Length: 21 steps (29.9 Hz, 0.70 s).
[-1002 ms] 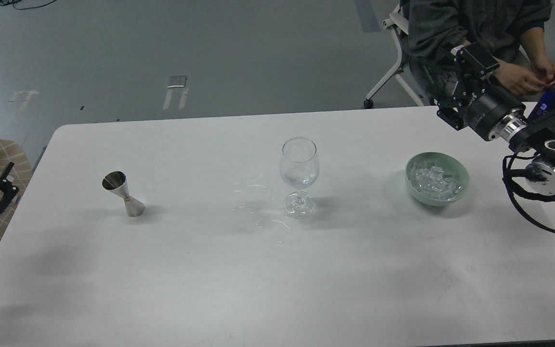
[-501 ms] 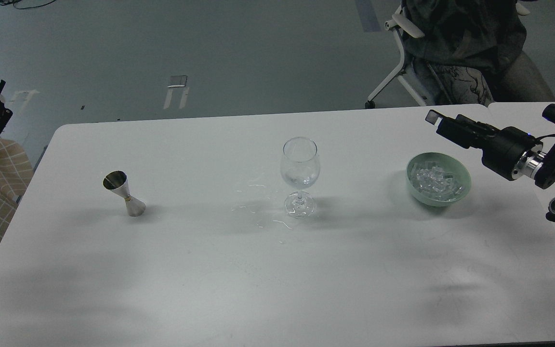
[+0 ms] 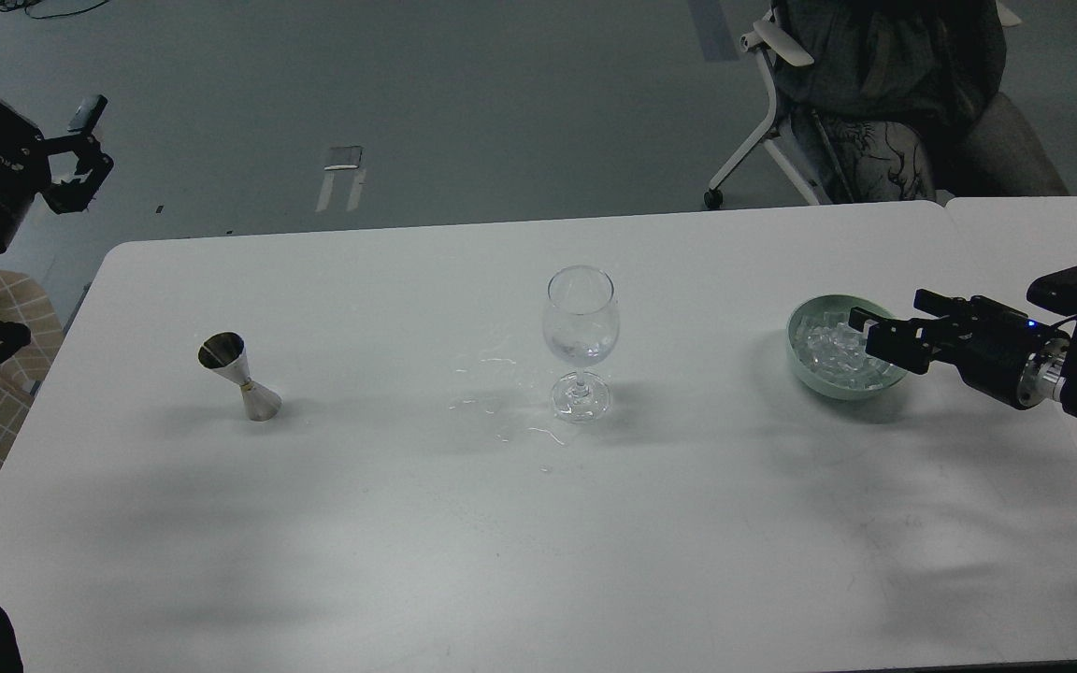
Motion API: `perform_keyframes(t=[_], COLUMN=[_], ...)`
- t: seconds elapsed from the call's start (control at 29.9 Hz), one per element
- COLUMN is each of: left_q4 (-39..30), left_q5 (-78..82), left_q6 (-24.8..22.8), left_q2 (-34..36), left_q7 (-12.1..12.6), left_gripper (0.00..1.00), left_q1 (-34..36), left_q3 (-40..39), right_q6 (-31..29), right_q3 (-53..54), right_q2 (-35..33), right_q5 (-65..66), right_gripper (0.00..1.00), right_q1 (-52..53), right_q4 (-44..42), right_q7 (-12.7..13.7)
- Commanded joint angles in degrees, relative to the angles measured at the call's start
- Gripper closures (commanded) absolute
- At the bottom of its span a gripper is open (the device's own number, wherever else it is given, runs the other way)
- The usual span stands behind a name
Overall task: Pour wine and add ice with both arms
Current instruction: 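Reach the right gripper into the green bowl and grasp ice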
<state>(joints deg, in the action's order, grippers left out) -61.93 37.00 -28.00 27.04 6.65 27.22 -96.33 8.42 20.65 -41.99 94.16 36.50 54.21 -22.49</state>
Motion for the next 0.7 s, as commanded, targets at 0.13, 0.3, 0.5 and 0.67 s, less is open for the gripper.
perform_keyframes(t=[0.13, 0.3, 0.5, 0.67], left_q4=[-0.21, -1.0, -1.35, -1.35], left_q5=[0.0, 0.0, 0.0, 0.0], left_q6=[0.0, 0.0, 0.0, 0.0], left_q2=[-0.32, -0.32, -0.32, -0.32], left_q7=[-0.05, -0.05, -0.05, -0.05], left_gripper=[0.03, 0.03, 0.03, 0.03], left_q1=[0.02, 0.02, 0.02, 0.11], left_q3=[0.0, 0.0, 0.0, 0.0], right_q6=[-0.08, -0.16, -0.16, -0.16], right_q3=[-1.4, -2.62, -3.33, -3.33], right_q2=[2.71, 3.32, 3.67, 4.11], right_q5=[0.05, 0.14, 0.14, 0.14], right_gripper=[0.23, 0.36, 0.37, 0.4], right_q1=[0.06, 0.59, 0.76, 0.85], right_q4=[-0.78, -2.27, -2.36, -2.45], right_q7=[0.51, 0.51, 0.6, 0.69])
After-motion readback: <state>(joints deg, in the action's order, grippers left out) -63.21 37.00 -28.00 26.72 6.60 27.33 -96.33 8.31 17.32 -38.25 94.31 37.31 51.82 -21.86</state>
